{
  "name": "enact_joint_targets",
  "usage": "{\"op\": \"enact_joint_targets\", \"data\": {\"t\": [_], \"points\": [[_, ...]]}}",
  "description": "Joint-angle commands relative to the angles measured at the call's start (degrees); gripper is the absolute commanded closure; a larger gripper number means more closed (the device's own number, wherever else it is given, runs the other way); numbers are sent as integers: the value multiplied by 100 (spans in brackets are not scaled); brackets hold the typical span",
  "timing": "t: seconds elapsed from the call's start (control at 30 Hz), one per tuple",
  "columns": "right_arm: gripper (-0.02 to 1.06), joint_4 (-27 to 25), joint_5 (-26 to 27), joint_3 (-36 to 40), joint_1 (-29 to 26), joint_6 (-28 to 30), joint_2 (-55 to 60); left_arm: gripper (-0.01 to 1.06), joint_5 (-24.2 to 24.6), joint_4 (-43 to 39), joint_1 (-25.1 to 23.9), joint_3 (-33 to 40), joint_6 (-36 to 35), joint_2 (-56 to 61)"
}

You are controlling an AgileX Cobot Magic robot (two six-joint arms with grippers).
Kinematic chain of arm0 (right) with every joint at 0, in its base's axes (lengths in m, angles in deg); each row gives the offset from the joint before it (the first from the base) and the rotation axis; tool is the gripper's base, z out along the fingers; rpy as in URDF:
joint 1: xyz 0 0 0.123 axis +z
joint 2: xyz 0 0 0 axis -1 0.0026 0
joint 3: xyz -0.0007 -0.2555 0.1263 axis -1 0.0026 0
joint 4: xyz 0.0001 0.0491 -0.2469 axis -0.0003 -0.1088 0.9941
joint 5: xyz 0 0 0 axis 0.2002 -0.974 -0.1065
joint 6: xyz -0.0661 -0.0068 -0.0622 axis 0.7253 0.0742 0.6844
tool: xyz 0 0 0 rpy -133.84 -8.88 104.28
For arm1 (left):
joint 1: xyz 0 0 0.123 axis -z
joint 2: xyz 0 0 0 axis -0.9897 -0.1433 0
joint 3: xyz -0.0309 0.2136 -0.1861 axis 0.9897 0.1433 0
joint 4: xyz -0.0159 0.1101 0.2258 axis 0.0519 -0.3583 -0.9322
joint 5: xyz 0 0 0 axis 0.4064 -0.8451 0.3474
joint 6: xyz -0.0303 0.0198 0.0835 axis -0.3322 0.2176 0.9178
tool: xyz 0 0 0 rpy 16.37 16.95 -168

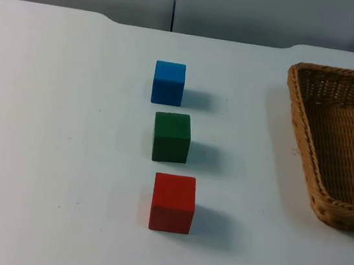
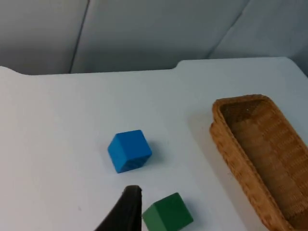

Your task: Pick up the basket with the left hand and place the blue cube into the basket with the right hand.

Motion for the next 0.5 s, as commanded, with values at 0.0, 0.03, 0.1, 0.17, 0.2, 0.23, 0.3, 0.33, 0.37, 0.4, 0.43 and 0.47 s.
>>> {"op": "enact_joint_targets", "data": {"t": [0.0,0.03,0.1,0.17,0.2,0.23,0.3,0.33,0.37,0.4,0.43,0.47], "points": [[0,6,51,35,24,-7,-13,0,-53,615,138,-42,432,-297],[0,6,51,35,24,-7,-13,0,-53,815,237,-42,619,-462],[0,6,51,35,24,-7,-13,0,-65,952,352,-42,776,-600],[0,6,51,35,24,-7,-13,0,-175,1131,597,-63,914,-930],[0,6,51,35,24,-7,-13,0,-239,1143,776,-99,914,-1092],[0,6,51,35,24,-7,-13,0,-265,1131,900,-170,943,-1242],[0,6,51,35,24,-7,-13,0,-277,1131,1026,-265,956,-1425],[0,6,51,35,24,-7,-13,0,-301,1131,1176,-390,971,-1611],[0,6,51,35,24,-7,-13,0,-314,1121,1318,-510,971,-1801],[0,6,51,35,24,-7,-13,0,-314,1121,1436,-675,971,-1960],[0,6,51,35,24,-7,-13,0,-314,1121,1567,-859,971,-2153],[0,6,51,35,24,-7,-13,0,-314,1121,1567,-859,971,-2153]]}}
